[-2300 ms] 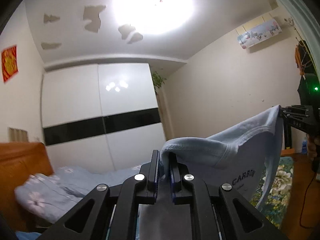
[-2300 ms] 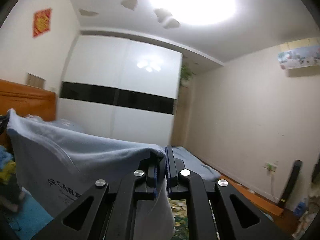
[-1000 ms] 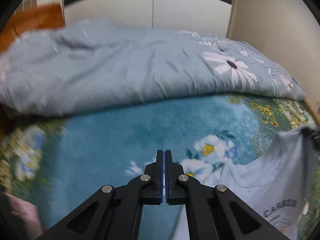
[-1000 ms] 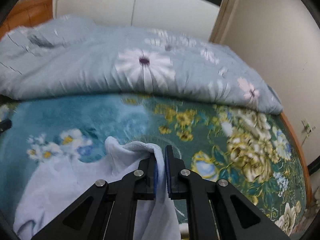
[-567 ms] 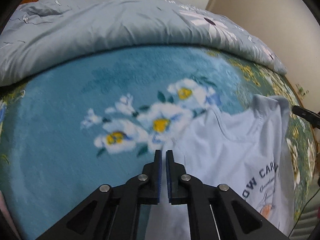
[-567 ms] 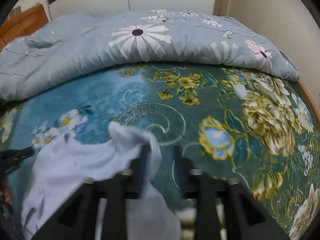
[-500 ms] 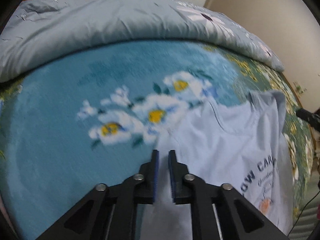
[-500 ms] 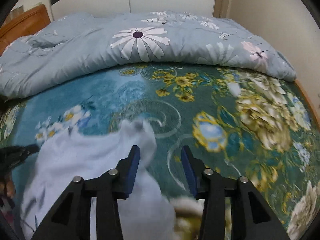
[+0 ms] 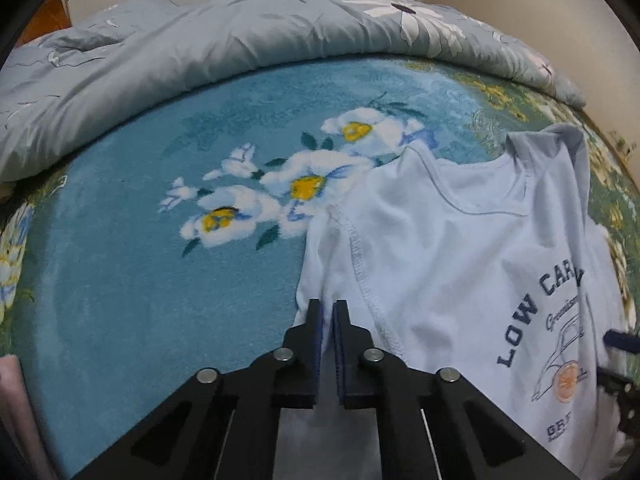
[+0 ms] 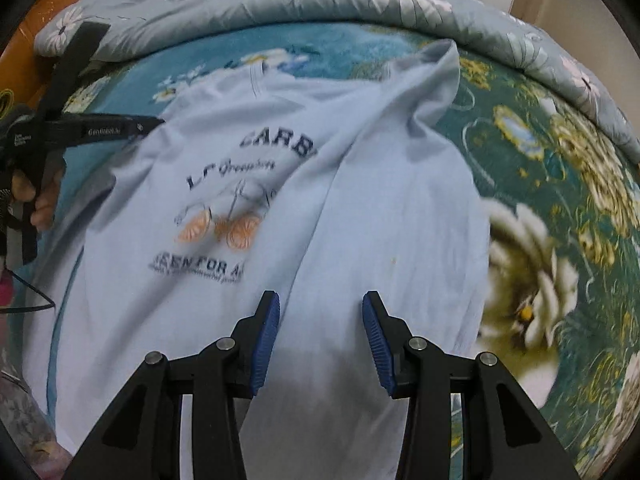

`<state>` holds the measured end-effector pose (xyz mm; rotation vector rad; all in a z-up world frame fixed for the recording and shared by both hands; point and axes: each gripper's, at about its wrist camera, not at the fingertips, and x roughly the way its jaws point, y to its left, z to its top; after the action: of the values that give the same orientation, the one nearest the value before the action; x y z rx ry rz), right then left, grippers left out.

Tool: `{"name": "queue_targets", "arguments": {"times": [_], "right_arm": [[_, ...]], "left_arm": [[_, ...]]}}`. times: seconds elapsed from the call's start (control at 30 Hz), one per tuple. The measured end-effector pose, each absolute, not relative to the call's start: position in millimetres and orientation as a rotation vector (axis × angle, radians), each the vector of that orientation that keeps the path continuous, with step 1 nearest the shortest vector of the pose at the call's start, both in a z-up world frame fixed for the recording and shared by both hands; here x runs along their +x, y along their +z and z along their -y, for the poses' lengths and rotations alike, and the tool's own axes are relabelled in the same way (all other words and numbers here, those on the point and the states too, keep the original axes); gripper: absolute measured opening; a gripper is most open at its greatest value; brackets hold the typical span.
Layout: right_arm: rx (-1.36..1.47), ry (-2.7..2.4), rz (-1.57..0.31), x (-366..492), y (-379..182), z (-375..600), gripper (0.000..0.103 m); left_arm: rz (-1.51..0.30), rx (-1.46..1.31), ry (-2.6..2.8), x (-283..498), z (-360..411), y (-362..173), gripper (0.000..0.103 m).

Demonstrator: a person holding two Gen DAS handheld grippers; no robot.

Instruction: Fold clothes

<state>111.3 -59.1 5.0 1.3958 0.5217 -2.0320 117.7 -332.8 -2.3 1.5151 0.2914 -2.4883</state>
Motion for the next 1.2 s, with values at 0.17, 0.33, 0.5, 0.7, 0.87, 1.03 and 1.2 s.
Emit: {"name": "queue_targets", "arguments": {"times": [0.17, 0.33, 0.5, 0.7, 0.87, 1.03, 1.2], "right_arm": [[1.406, -2.052, -0.501, 114.6, 3.6, 53.0, 0.044], [1.387, -2.033, -0.499, 122.4, 2.8, 52.8, 0.044], [1.365, -2.058, -0.545, 123.4, 1.6, 54.7, 0.032], [1.370, -2.075, -0.440, 116.1, 10.0, 36.1, 0.003], [1.320, -2.230, -0.365, 92.7, 48.1, -9.9, 0.003], [1.317, -2.547, -0.344, 29.8, 85.1, -83.1, 0.003], [1.405, -2.690, -0.367, -25.6, 75.7, -117.9, 0.003]], "left_arm": [[-0.247, 1.358, -2.440, 123.0, 349.6, 19.9, 0.003], [-0.368, 1.308, -2.373, 125.3, 391.7, 16.9, 0.003], [-0.510, 1.345, -2.389, 136.9, 392.9, 11.3, 0.006], [-0.570, 1.249, -2.459, 170.7, 367.8, 39.4, 0.055], [-0.622, 1.224, -2.511, 194.8, 347.6, 50.4, 0.058], [-0.622, 1.234, -2.528, 207.8, 331.8, 48.6, 0.060], [-0.623, 1.245, -2.546, 220.8, 316.0, 46.9, 0.060]]}}
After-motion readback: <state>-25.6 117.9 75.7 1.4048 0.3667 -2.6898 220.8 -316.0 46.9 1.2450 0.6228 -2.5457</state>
